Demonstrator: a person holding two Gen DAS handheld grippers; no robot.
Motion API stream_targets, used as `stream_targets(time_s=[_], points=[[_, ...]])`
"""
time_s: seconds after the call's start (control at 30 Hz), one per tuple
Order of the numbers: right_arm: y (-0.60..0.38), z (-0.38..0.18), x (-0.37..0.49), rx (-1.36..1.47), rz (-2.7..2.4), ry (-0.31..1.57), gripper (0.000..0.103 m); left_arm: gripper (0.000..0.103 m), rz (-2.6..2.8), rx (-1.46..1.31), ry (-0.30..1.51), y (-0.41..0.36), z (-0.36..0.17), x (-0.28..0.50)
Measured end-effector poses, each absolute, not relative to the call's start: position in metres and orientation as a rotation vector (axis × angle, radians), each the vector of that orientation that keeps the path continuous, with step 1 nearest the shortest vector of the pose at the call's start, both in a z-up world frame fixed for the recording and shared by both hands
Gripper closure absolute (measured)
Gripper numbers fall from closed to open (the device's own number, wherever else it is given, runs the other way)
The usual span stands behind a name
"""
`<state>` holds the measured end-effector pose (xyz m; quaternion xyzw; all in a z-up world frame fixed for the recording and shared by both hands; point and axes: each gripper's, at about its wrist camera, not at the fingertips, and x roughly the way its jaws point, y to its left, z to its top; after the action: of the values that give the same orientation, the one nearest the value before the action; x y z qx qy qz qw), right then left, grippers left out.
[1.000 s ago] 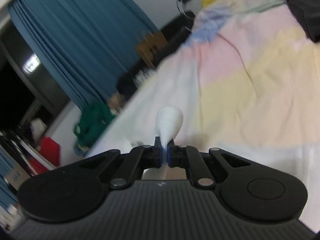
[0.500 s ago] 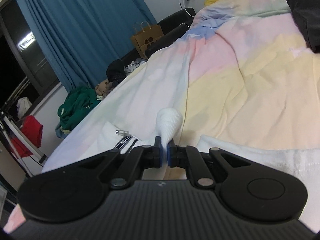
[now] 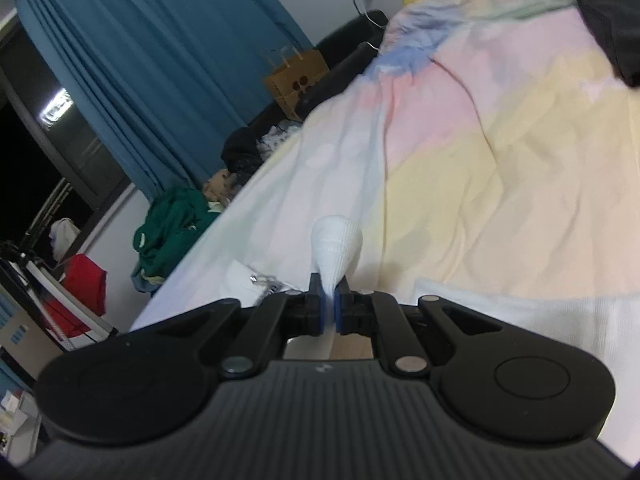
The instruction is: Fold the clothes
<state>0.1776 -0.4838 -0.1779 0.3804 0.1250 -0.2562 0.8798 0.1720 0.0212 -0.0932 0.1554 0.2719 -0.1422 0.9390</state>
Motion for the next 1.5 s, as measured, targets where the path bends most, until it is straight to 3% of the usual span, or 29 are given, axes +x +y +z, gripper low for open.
stream_targets(time_s=[0.13, 0.3, 0.43, 0.53, 0.6, 0.67, 0.73, 0.77, 0.83, 0.9, 1.13, 1.23, 1.3, 1.37, 1.47, 1.5], points=[[-0.495, -0.18, 0.173, 0.858, -0.541, 0.25, 0.095, 0.103, -0.365, 0.275, 0.64, 0.036, -0.1, 0.158], [-0.498, -0.221, 0.185, 0.797, -0.611, 0.453, 0.097, 0.103, -0.362, 0.288, 0.783, 0.026, -0.136, 0.178], [-0.489, -0.212, 0.19, 0.715, -0.604, 0.464, 0.094, 0.101, -0.355, 0.242, 0.811, 0.031, -0.142, 0.188], [-0.477, -0.2, 0.185, 0.645, -0.589, 0.473, 0.093, 0.086, -0.335, 0.192, 0.796, 0.042, -0.134, 0.186], [-0.468, -0.188, 0.179, 0.626, -0.584, 0.478, 0.092, 0.055, -0.314, 0.183, 0.747, 0.048, -0.126, 0.181], [-0.455, -0.172, 0.17, 0.599, -0.583, 0.47, 0.089, 0.041, -0.289, 0.206, 0.689, 0.049, -0.118, 0.174], [-0.442, -0.157, 0.16, 0.584, -0.572, 0.46, 0.068, 0.035, -0.275, 0.24, 0.648, 0.049, -0.114, 0.169], [-0.436, -0.15, 0.153, 0.598, -0.55, 0.449, 0.063, 0.034, -0.268, 0.257, 0.629, 0.049, -0.112, 0.167], [-0.424, -0.137, 0.139, 0.625, -0.505, 0.429, 0.049, 0.034, -0.261, 0.295, 0.604, 0.046, -0.112, 0.165], [-0.415, -0.13, 0.126, 0.699, -0.451, 0.419, 0.045, 0.034, -0.261, 0.349, 0.578, 0.039, -0.115, 0.166], [-0.416, -0.17, 0.13, 1.035, -0.251, 0.507, 0.046, 0.037, -0.232, 0.604, 0.503, 0.005, -0.145, 0.195], [-0.426, -0.195, 0.144, 1.067, -0.291, 0.548, 0.046, 0.048, -0.247, 0.585, 0.512, 0.004, -0.152, 0.208], [-0.436, -0.21, 0.153, 1.107, -0.293, 0.54, 0.047, 0.062, -0.272, 0.55, 0.528, 0.004, -0.156, 0.215], [-0.445, -0.221, 0.163, 1.134, -0.305, 0.514, 0.051, 0.066, -0.295, 0.523, 0.537, 0.004, -0.159, 0.22], [-0.449, -0.223, 0.178, 1.084, -0.356, 0.458, 0.063, 0.084, -0.334, 0.489, 0.539, 0.003, -0.159, 0.225], [-0.448, -0.222, 0.184, 1.055, -0.377, 0.442, 0.077, 0.089, -0.345, 0.478, 0.537, 0.004, -0.158, 0.226]])
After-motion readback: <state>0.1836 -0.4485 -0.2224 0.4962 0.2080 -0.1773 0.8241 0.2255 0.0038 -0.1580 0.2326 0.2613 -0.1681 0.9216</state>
